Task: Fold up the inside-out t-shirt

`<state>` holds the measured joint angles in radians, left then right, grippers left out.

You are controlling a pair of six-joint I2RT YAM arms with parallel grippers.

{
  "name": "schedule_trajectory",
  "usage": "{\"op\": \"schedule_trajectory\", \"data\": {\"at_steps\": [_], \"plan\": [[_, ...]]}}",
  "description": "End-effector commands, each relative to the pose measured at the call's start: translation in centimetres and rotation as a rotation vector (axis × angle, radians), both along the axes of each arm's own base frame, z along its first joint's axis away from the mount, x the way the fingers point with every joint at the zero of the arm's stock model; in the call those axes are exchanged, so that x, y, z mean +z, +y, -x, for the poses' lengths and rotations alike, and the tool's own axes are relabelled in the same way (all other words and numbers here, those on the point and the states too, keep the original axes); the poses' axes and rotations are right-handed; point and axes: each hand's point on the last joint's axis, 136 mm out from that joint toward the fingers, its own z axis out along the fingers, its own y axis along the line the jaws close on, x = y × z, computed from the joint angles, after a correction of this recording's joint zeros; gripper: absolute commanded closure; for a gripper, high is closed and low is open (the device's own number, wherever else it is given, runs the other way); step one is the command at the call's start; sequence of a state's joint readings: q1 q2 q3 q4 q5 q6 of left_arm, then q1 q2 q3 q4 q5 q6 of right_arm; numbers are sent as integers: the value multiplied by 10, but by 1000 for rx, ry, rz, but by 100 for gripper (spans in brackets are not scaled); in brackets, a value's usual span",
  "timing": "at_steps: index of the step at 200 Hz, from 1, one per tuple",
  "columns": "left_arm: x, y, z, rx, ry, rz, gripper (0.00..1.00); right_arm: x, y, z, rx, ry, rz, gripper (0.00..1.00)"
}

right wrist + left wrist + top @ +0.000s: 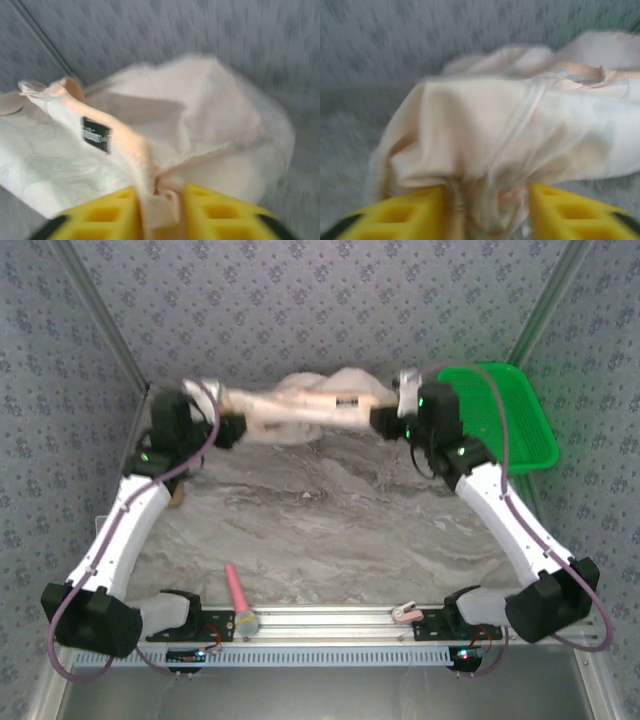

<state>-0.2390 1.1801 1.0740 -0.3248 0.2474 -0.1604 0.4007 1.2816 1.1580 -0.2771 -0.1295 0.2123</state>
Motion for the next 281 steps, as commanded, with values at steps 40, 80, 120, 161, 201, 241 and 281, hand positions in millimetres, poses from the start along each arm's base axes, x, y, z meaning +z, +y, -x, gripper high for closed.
{"op": "schedule_trajectory", "data": {"at_steps": [40, 80, 120, 161, 201, 241, 281], "plan": [[-117, -26, 65, -48, 428, 44, 6, -141, -29, 42, -76, 385, 163, 49], [-112, -45, 40, -49, 474, 17, 14, -135, 23, 17, 55, 389, 167, 46], [-127, -92, -11, -85, 439, -41, 15, -165, 35, -19, -11, 447, 271, 46], [-175, -107, -38, -73, 535, -208, 16, -215, 26, -12, 26, 665, 154, 45], [-221, -99, -20, -59, 607, -321, 23, -239, 30, 2, 51, 733, 157, 57], [-235, -95, -16, -108, 613, -374, 87, -234, 22, -1, 35, 729, 141, 100], [-156, -106, -24, -188, 440, -322, 100, -170, -10, -25, -100, 556, 96, 100]]}}
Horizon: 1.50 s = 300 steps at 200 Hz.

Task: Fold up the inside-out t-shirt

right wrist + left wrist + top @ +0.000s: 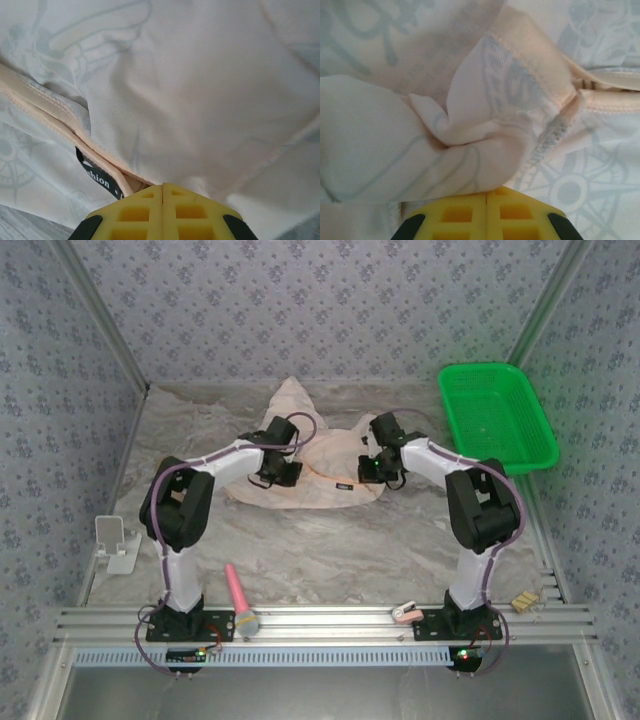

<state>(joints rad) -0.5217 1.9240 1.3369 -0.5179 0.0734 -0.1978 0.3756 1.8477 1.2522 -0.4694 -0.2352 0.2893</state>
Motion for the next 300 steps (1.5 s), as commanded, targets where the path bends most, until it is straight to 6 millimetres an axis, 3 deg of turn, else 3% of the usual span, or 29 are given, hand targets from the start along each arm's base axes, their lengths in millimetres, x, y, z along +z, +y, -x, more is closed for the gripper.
{"op": "schedule_trajectory", "data": {"at_steps": [1, 19, 26, 36, 40, 54, 69, 75, 81, 89, 129, 138, 156, 160, 185, 205, 222, 240, 253, 271, 284, 295, 300], "plan": [[71, -6, -8, -73, -138, 61, 100, 55, -24, -13, -95, -132, -7, 100], [103, -9, -6, -118, -194, 92, 98, 84, -41, -19, -145, -209, -7, 100], [110, -10, -5, -138, -215, 95, 82, 93, -46, -20, -157, -233, -5, 100], [110, -11, -8, -163, -243, 90, 47, 101, -53, -21, -175, -254, -6, 100], [109, -13, -9, -184, -251, 91, 39, 103, -55, -20, -179, -257, -10, 100], [94, -18, -14, -252, -263, 72, 34, 103, -59, -19, -206, -246, -22, 100], [70, -15, -25, -272, -237, 5, 33, 101, -58, -16, -218, -231, -55, 80], [63, -13, -30, -266, -216, -8, 33, 100, -57, -14, -219, -228, -66, 70], [57, -13, -34, -260, -197, -11, 33, 104, -55, -13, -219, -235, -78, 67], [48, -14, -38, -261, -176, -16, 33, 91, -57, -4, -223, -202, -73, 65], [15, -19, -40, -323, -106, -57, 37, 92, -60, 12, -231, -199, -85, 63], [8, -18, -37, -345, -74, -72, 50, 93, -62, 15, -237, -198, -81, 63], [9, -12, -31, -355, -11, -102, 94, 96, -65, 18, -252, -203, -76, 65], [16, -13, -31, -351, -8, -90, 100, 98, -63, 19, -243, -208, -84, 66], [88, -25, -35, -232, -74, 53, 100, 103, -30, 37, -114, -238, -109, 60], [153, -53, -25, -90, -50, 341, 100, 108, 23, 65, 82, -289, -175, 55], [188, -75, -18, 12, 3, 568, 100, 111, 68, 97, 315, -428, -236, 54], [214, -87, -15, 98, 67, 696, 100, 113, 103, 135, 564, -678, -236, 52], [240, -95, -11, 98, 92, 762, 100, 114, 115, 152, 660, -818, -217, 40], [279, -102, -5, 88, 77, 827, 100, 97, 112, 140, 628, -828, -121, 36], [304, -107, 1, 67, 51, 867, 100, 83, 105, 119, 545, -846, -27, 36], [313, -112, 7, 64, 51, 888, 100, 80, 96, 99, 436, -894, 28, 36], [329, -113, 9, 52, 31, 914, 100, 81, 91, 89, 374, -911, 35, 35]]}}
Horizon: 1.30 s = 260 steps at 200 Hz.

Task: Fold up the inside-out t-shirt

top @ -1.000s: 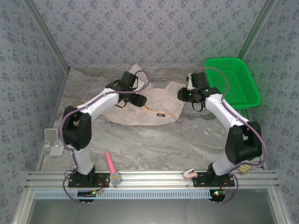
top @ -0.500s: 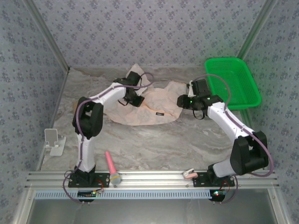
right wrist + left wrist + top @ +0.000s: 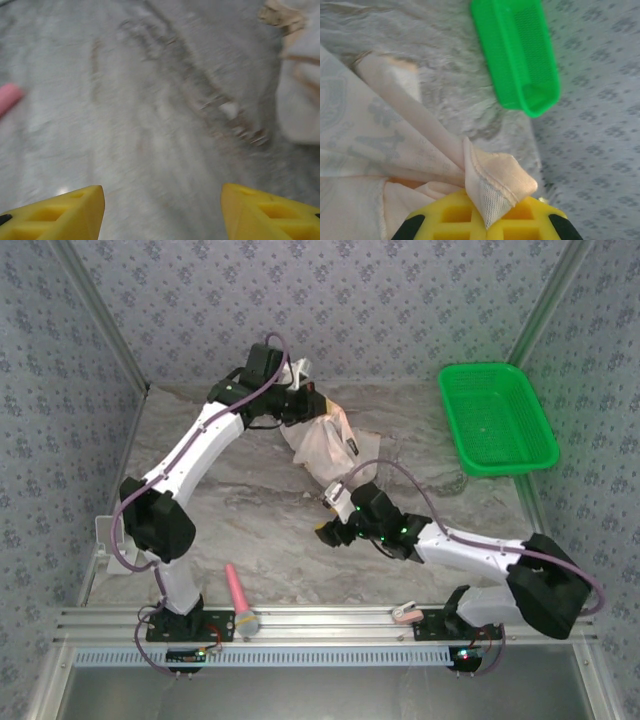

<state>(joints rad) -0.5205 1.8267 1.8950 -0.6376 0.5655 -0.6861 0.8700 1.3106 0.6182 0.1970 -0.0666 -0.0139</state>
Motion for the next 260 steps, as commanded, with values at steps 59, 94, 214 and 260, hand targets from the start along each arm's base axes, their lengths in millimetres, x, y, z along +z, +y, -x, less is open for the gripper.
{"op": "schedule_trajectory", "data": {"at_steps": [59, 94, 214, 260], "plan": [[102, -22, 30, 9, 4, 277, 100, 22, -63, -131, -576, -312, -109, 70], [119, 18, -5, 134, -113, 243, 100, 64, -109, -157, -664, -440, -66, 100], [76, 168, -81, 367, -82, 49, 100, 287, -151, -148, -496, -846, 112, 100], [-146, 227, -47, 515, 282, -67, 99, 77, -87, -72, -207, -474, 369, 97]]}}
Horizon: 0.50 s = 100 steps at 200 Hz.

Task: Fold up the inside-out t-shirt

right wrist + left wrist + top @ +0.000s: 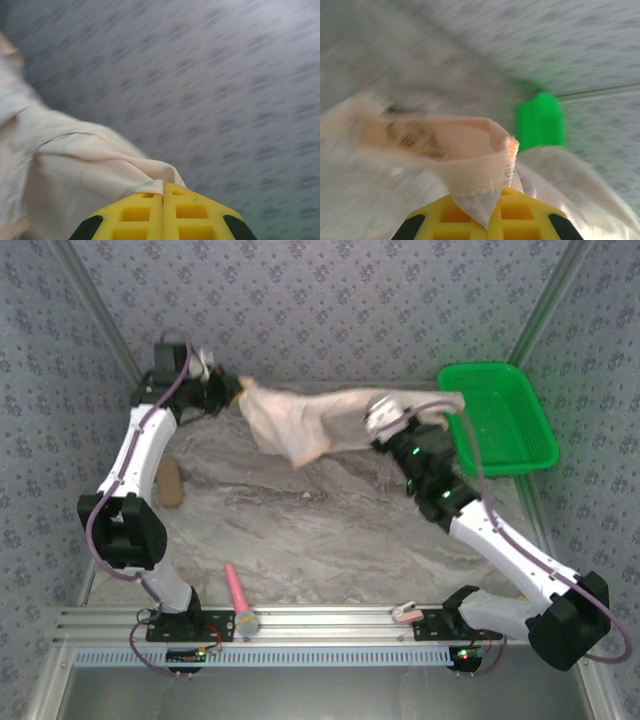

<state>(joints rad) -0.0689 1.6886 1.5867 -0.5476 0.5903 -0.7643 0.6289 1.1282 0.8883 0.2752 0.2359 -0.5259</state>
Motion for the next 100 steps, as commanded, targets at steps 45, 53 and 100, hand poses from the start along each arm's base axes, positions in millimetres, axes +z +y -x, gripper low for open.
{"op": "schedule_trajectory", "data": {"at_steps": [45, 53, 100], "plan": [[-203, 25, 70, -66, 451, -65, 53, -210, 0, 80, -16, 675, 56, 51], [-212, 32, 78, -50, 471, -116, 49, -209, -14, 73, -89, 731, -30, 49], [-210, 67, 125, 67, 536, -344, 34, -226, -83, 57, -471, 1139, -427, 43]]}}
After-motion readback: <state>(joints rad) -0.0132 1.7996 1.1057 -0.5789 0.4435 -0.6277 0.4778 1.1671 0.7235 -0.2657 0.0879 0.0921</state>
